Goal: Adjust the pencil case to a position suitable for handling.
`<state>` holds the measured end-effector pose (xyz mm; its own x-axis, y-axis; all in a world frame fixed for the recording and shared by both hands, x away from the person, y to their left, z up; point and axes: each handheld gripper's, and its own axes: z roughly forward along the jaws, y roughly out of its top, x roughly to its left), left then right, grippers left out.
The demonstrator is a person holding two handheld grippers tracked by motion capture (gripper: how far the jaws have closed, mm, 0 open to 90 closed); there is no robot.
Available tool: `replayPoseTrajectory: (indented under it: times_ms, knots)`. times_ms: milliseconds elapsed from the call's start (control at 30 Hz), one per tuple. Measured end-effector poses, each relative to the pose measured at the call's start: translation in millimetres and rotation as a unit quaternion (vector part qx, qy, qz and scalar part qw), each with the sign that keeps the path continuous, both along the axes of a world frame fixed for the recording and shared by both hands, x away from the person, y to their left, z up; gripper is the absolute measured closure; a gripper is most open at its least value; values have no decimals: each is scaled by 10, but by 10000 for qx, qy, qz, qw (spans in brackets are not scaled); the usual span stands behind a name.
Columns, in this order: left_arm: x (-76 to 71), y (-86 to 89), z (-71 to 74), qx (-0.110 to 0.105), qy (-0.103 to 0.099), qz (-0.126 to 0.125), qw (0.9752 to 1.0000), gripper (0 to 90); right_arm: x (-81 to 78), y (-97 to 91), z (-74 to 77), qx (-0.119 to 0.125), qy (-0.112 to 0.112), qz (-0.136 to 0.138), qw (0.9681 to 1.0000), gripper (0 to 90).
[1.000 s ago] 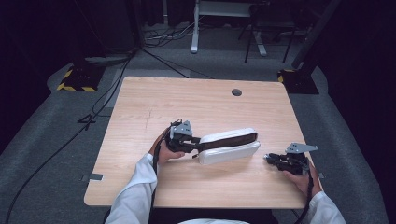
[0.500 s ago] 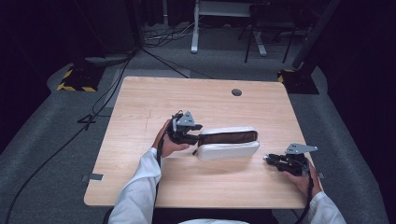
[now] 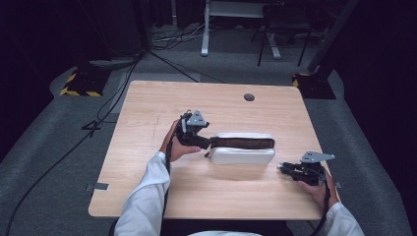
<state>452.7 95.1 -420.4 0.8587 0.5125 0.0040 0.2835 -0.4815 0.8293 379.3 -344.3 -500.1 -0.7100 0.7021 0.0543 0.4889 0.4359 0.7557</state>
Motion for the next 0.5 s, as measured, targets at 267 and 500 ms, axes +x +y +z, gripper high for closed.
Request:
replayPoseTrajectory:
  times_ms: [267, 500]
  knots:
    - [-200, 244, 42, 175, -103, 388, 9990, 188, 7, -23, 15, 81, 37, 6, 10000, 736]
    - [-493, 451, -117, 466, 4, 545, 9974, 160, -11, -92, 113, 263, -81, -74, 9996, 736]
